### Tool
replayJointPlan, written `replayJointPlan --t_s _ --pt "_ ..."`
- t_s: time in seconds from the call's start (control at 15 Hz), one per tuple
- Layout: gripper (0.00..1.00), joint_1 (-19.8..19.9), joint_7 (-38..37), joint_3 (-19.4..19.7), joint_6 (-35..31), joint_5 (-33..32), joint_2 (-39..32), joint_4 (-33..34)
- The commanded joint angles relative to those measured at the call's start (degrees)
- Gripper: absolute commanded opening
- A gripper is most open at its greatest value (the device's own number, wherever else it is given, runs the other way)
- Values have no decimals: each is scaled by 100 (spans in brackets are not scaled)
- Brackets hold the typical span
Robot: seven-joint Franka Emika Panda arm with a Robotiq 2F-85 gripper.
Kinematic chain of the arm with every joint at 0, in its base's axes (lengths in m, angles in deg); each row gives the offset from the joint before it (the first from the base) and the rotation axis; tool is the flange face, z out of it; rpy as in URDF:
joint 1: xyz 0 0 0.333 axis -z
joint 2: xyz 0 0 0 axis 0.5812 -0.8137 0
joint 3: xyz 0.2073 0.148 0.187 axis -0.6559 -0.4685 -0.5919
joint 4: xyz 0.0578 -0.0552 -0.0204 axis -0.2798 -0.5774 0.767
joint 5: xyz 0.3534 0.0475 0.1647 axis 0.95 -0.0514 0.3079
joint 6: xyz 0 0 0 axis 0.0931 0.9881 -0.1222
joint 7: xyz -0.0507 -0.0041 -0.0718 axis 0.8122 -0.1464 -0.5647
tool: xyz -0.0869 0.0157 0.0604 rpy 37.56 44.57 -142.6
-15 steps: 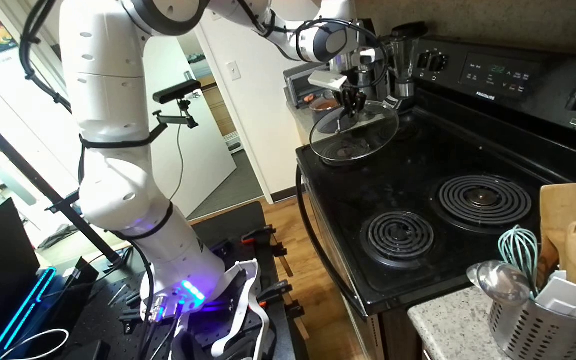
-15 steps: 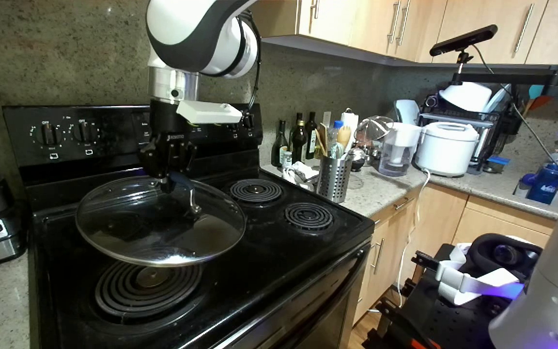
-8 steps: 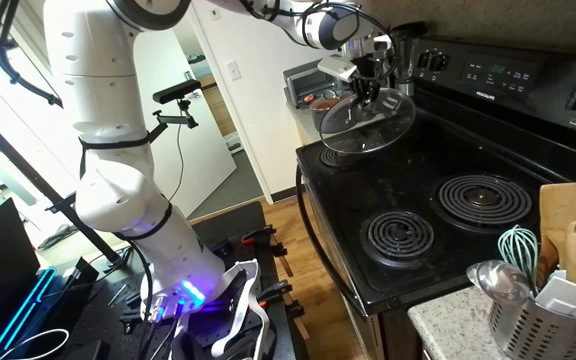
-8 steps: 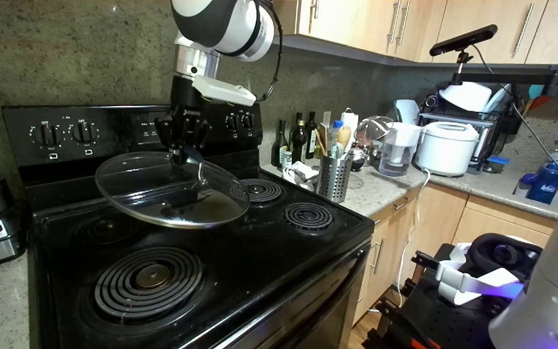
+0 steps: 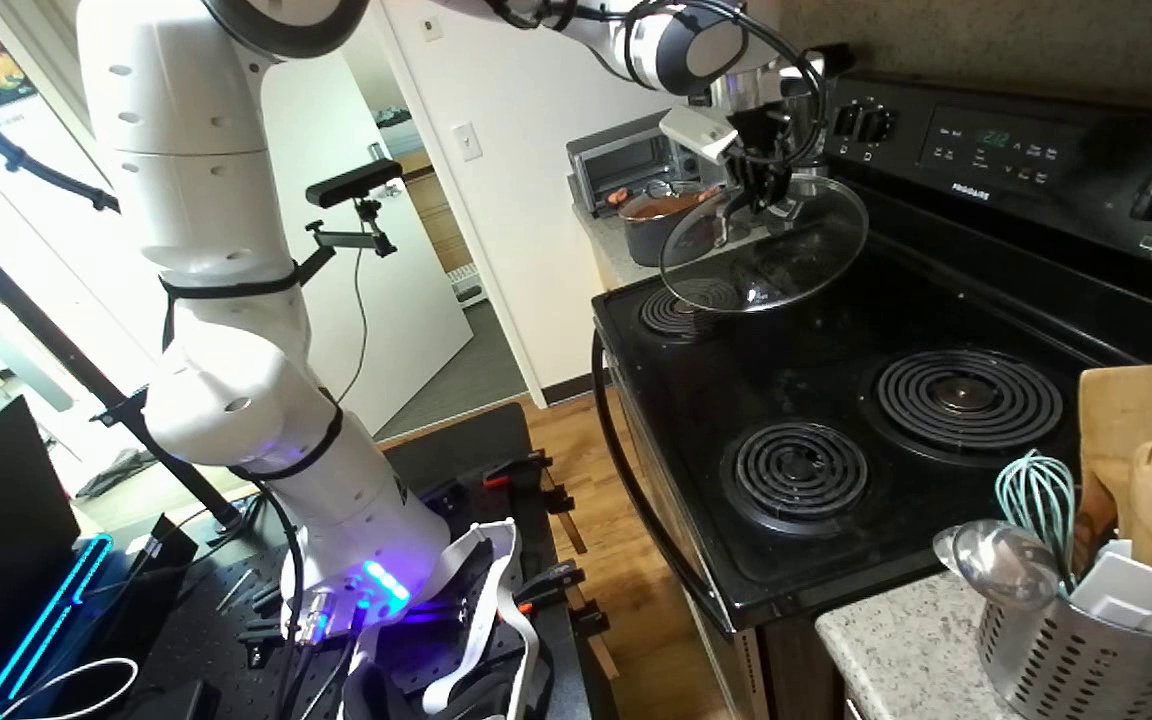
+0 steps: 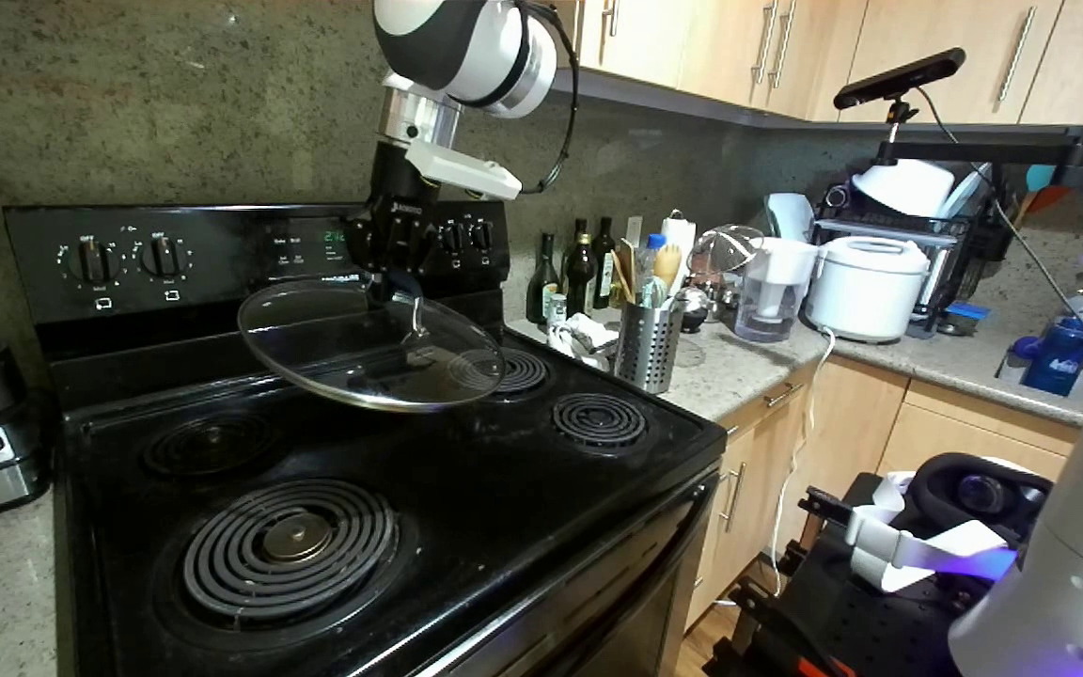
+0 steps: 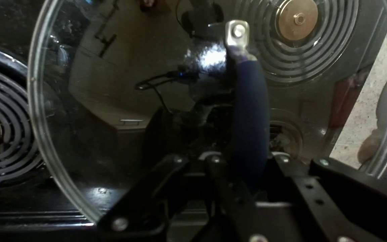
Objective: Move the lid from the front left plate of the stove to the back right one
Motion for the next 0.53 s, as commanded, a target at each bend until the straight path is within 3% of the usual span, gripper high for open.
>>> replayJointPlan --t_s 0.0,0.13,0.2,0.47 --pt "2 75 116 7 -24 228 276 -134" --pt "2 113 183 -20 -49 305 275 -151" --pt "9 8 10 64 18 89 1 -4" --pt "9 17 10 63 18 134 1 -5"
